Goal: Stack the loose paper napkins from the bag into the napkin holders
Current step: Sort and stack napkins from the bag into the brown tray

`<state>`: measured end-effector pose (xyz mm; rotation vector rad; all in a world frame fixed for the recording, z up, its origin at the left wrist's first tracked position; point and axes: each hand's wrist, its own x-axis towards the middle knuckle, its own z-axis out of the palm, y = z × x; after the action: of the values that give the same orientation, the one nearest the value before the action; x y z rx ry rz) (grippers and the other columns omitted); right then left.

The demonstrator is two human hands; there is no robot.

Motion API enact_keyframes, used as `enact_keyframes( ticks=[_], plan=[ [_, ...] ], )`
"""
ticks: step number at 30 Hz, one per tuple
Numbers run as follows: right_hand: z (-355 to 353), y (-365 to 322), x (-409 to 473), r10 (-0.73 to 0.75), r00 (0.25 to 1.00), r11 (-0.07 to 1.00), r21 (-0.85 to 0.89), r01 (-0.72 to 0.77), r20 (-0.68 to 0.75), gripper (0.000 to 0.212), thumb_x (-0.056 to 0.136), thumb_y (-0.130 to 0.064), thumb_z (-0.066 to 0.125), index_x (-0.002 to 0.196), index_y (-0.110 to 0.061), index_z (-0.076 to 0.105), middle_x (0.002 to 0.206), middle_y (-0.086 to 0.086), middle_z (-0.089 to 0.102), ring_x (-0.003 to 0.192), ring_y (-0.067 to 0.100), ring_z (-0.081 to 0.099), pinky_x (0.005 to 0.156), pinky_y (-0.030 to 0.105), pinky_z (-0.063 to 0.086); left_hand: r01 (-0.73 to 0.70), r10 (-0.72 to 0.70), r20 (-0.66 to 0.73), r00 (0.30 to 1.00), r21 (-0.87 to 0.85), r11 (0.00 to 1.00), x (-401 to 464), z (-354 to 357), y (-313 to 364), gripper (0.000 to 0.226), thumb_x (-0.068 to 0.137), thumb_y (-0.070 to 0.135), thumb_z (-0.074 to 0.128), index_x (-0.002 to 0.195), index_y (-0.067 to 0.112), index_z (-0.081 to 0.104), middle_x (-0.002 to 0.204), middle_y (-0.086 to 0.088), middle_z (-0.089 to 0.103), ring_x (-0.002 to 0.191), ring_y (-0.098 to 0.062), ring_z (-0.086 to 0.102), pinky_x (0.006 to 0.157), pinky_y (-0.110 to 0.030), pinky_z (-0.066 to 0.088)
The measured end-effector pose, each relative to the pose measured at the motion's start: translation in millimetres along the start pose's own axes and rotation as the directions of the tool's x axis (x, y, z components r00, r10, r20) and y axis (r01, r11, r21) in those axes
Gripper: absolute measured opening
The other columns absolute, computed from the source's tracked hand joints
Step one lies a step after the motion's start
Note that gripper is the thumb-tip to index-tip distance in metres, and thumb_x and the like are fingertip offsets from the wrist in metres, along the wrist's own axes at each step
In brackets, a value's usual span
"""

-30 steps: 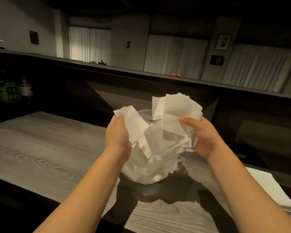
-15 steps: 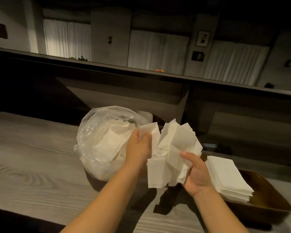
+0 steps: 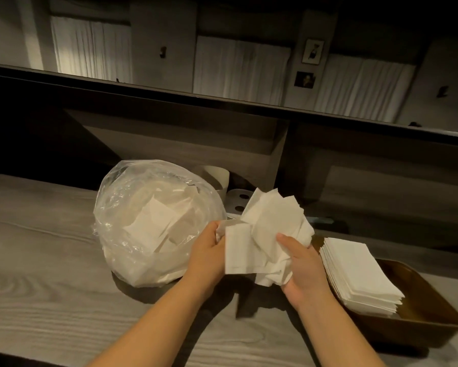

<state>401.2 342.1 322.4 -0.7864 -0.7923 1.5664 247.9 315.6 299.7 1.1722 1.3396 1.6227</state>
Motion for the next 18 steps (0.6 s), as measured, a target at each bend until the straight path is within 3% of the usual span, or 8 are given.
enact_keyframes(
  ticks=[3,5,7,9,12,15,18],
  plan=[
    [-1.3,6.2,5.6,-0.043,0.990,0.999,-0.026,0.040,-0.136,0.047,0.091,-0.009,0.066,0.133,-0.026,0.055,0.111,-0.001,0.068,0.093,0.023,0.068,0.058,0.036,0.058,0.000,0.001,-0.015,1.000,0.069,0.998,1.8,3.2,-1.1,0.026,0.090,0.023,0.070,0.114,0.031,0.061,0.109,0.014,0.065,0.097,-0.003,0.059,0.074,-0.021,0.048],
    [-1.2,6.6,7.2,-0.063,0.989,0.996,0.060,0.071,-0.134,0.048,0.092,-0.009,0.065,0.134,-0.029,0.054,0.116,0.000,0.068,0.098,0.025,0.068,0.069,0.042,0.061,0.079,-0.076,-0.044,0.996,0.063,0.995,3.0,8.7,1.0,0.015,0.097,0.028,0.059,0.110,0.035,0.059,0.109,0.013,0.061,0.096,-0.005,0.054,0.070,-0.020,0.042],
    [-0.3,5.4,5.9,-0.046,0.996,0.982,0.180,0.059,-0.079,0.045,0.093,-0.008,0.062,0.132,-0.029,0.055,0.120,0.004,0.068,0.105,0.029,0.067,0.081,0.051,0.057,0.229,-0.231,-0.013,0.973,-0.094,0.969,2.2,13.0,3.6,0.012,0.101,0.032,0.052,0.109,0.032,0.060,0.109,0.003,0.063,0.096,-0.017,0.057,0.072,-0.029,0.049],
    [1.0,4.9,3.8,-0.014,0.999,0.960,0.280,0.023,-0.033,0.036,0.093,-0.011,0.061,0.124,-0.029,0.058,0.118,0.007,0.069,0.107,0.031,0.065,0.085,0.054,0.055,0.352,-0.328,0.130,0.936,-0.343,0.871,0.7,16.7,2.1,0.024,0.100,0.035,0.051,0.116,0.022,0.064,0.110,-0.009,0.071,0.098,-0.028,0.066,0.076,-0.039,0.058],
    [2.4,9.8,1.7,0.029,0.999,0.927,0.374,-0.019,-0.020,0.033,0.091,-0.017,0.063,0.121,-0.029,0.058,0.119,0.009,0.068,0.109,0.033,0.064,0.091,0.055,0.052,0.470,-0.418,0.231,0.879,-0.572,0.672,-1.4,20.8,-2.7,0.031,0.103,0.036,0.047,0.125,0.019,0.062,0.111,-0.012,0.073,0.099,-0.030,0.071,0.073,-0.041,0.061],
    [4.8,16.2,0.8,0.045,0.993,0.937,0.349,-0.004,-0.108,0.045,0.092,-0.019,0.065,0.135,-0.029,0.052,0.125,0.007,0.065,0.108,0.031,0.064,0.089,0.052,0.054,0.493,-0.403,0.306,0.863,-0.685,0.536,-1.9,23.7,-3.3,0.049,0.104,0.050,0.033,0.129,0.018,0.059,0.122,-0.013,0.069,0.111,-0.035,0.066,0.093,-0.051,0.054],
    [8.3,21.9,0.5,0.005,0.976,0.976,0.212,0.043,-0.218,0.051,0.095,-0.019,0.063,0.141,-0.032,0.047,0.129,0.001,0.062,0.105,0.028,0.066,0.077,0.046,0.058,0.481,-0.364,0.327,0.872,-0.712,0.511,-8.4,25.3,5.1,0.062,0.099,0.063,0.029,0.128,0.017,0.059,0.124,-0.015,0.067,0.114,-0.035,0.064,0.095,-0.051,0.051]
  ],
)
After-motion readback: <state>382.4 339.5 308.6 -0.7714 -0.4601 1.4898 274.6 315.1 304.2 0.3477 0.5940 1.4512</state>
